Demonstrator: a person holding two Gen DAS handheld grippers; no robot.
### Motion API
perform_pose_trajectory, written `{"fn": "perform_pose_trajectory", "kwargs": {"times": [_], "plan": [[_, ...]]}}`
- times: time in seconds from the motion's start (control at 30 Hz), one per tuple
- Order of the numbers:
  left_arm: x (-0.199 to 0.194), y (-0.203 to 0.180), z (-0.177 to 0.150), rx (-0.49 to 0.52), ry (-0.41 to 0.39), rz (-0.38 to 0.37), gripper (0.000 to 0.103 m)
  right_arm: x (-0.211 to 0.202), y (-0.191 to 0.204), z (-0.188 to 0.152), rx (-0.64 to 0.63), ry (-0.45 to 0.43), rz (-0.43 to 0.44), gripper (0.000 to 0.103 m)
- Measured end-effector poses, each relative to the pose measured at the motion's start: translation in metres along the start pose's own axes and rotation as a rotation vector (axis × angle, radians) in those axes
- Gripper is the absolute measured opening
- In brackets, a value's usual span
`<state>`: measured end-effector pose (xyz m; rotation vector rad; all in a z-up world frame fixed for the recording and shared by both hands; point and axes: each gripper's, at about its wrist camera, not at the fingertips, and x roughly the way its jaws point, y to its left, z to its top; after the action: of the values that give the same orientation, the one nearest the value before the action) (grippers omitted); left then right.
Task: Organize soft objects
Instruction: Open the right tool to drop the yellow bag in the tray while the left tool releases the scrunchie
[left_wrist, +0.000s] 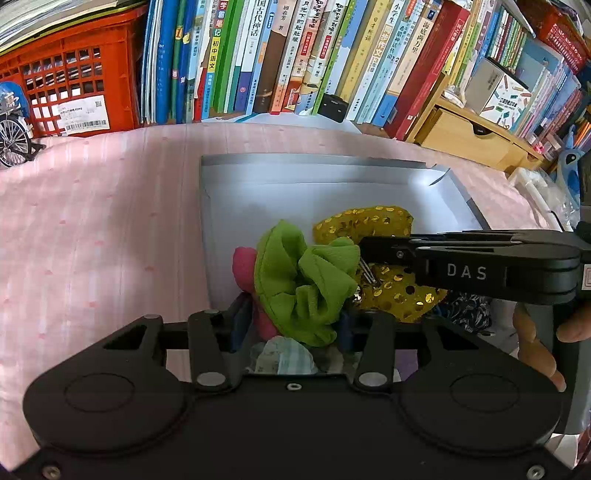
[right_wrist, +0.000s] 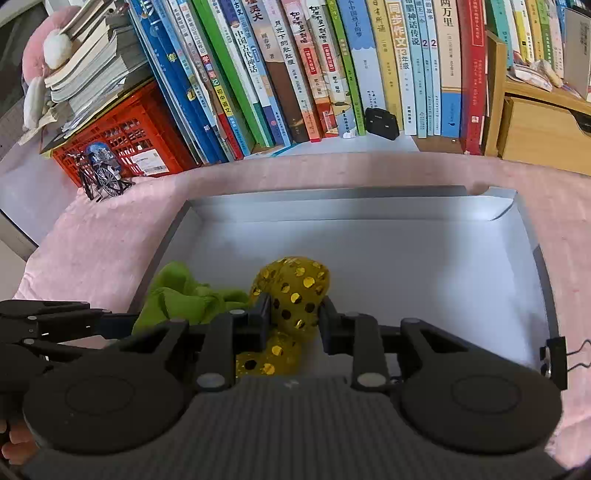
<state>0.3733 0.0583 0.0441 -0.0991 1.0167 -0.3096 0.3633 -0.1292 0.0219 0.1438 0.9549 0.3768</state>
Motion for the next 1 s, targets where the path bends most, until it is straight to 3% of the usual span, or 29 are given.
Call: {"fn": "perform_pose_trajectory", "kwargs": {"times": [0.13, 0.17, 0.2, 0.23, 0.67, 1.0], "plan": [[-0.004, -0.003, -0.001, 0.019, -0.021, 0.013, 0.053, 0.0, 0.002, 0.0, -0.008, -0.001, 0.008, 0.037], [-0.007, -0.003, -0.002, 0.024, -0.032, 0.005, 0.056, -0.001, 0.003, 0.0, -0.007, -0.006, 0.011, 0.042], [-0.009, -0.004, -0.002, 0.025, -0.039, -0.002, 0.063, -0.001, 0.003, 0.0, -0.008, -0.003, 0.021, 0.061], [-0.012, -0.004, -0.002, 0.027, -0.047, -0.007, 0.067, -0.002, 0.003, -0.001, -0.012, 0.004, 0.034, 0.064], [-0.046, -0.019, -0.01, 0.063, -0.111, 0.005, 0.076, -0.03, 0.008, -0.005, -0.038, -0.038, 0.011, 0.075], [-0.102, -0.041, -0.04, 0.126, -0.222, -0.001, 0.081, -0.077, 0.019, -0.02, -0.053, -0.091, 0.015, 0.082]]}}
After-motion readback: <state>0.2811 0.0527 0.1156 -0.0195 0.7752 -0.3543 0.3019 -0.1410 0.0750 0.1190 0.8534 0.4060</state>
